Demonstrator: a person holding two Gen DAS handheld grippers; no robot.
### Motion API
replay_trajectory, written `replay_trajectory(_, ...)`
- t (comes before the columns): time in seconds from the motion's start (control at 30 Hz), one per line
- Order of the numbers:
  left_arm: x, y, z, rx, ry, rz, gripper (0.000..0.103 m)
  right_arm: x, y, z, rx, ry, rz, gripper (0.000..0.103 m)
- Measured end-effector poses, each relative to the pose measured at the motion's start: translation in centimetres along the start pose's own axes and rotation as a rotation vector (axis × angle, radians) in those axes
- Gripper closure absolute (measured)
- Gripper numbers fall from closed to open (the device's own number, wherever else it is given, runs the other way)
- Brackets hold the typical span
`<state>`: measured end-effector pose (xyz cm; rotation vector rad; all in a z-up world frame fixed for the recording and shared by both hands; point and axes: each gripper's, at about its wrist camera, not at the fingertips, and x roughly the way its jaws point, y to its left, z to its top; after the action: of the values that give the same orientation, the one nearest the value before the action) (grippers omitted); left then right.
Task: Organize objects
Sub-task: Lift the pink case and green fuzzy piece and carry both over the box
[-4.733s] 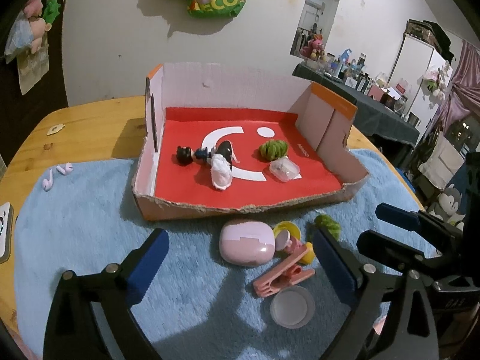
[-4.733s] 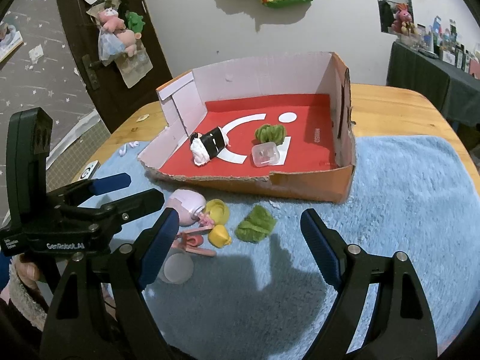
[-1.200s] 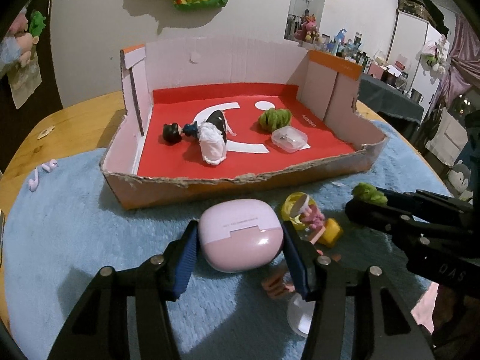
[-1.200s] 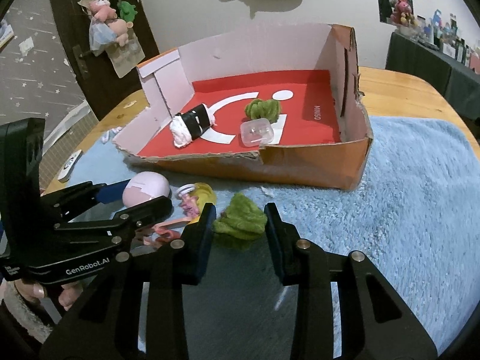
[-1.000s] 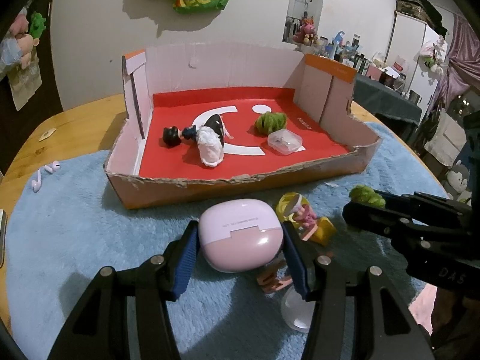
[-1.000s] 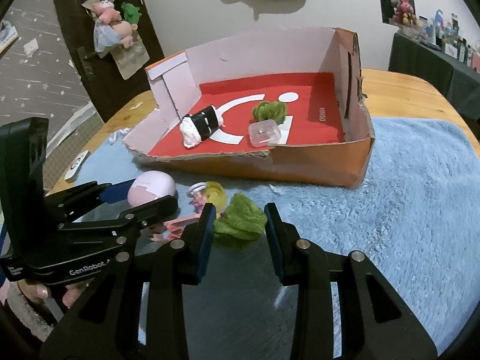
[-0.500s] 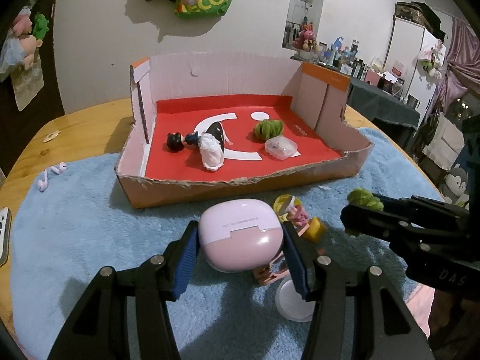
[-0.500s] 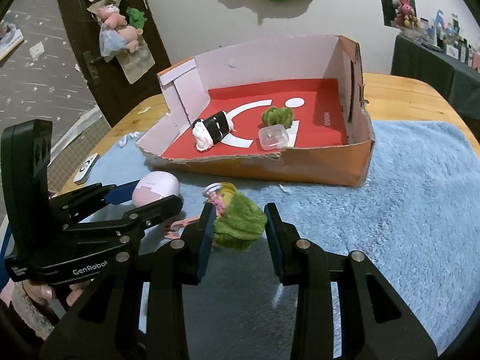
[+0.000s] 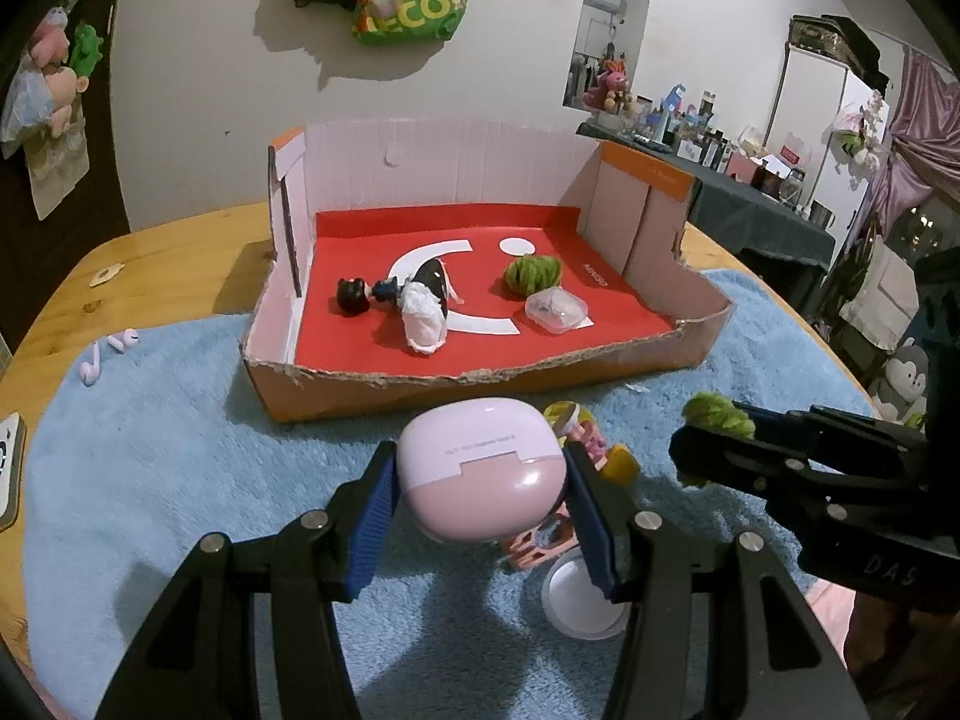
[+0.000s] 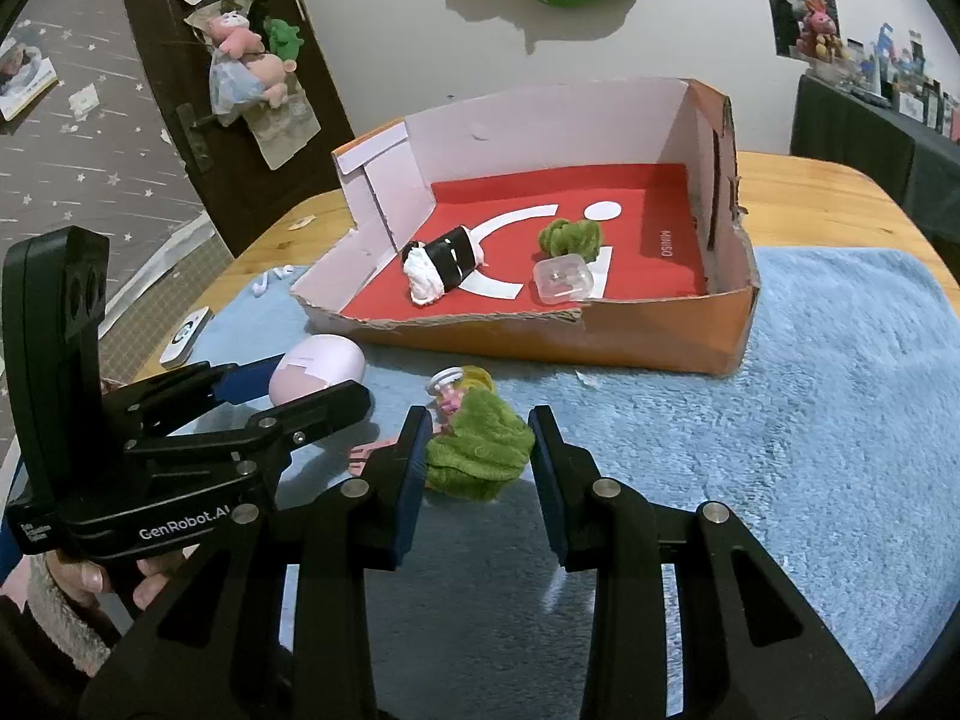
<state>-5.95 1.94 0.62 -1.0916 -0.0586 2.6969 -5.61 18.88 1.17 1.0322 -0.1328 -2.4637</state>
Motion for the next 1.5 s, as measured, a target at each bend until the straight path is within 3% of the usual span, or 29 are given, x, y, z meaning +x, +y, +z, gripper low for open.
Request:
replay_trajectory(0.93,-1.1,-0.5,3.5,0.038,-0.079,-0.014,0.047,-0.1,0.3,1.6,-0.012,-0.022,0.029,0.071)
replay_trajectory(1.5,0.2,-0.1,4.7,0.034,-0.061,-0.023,0.047,0.3,0.0,3.1,-0.02,-0.025,0.024,0.071)
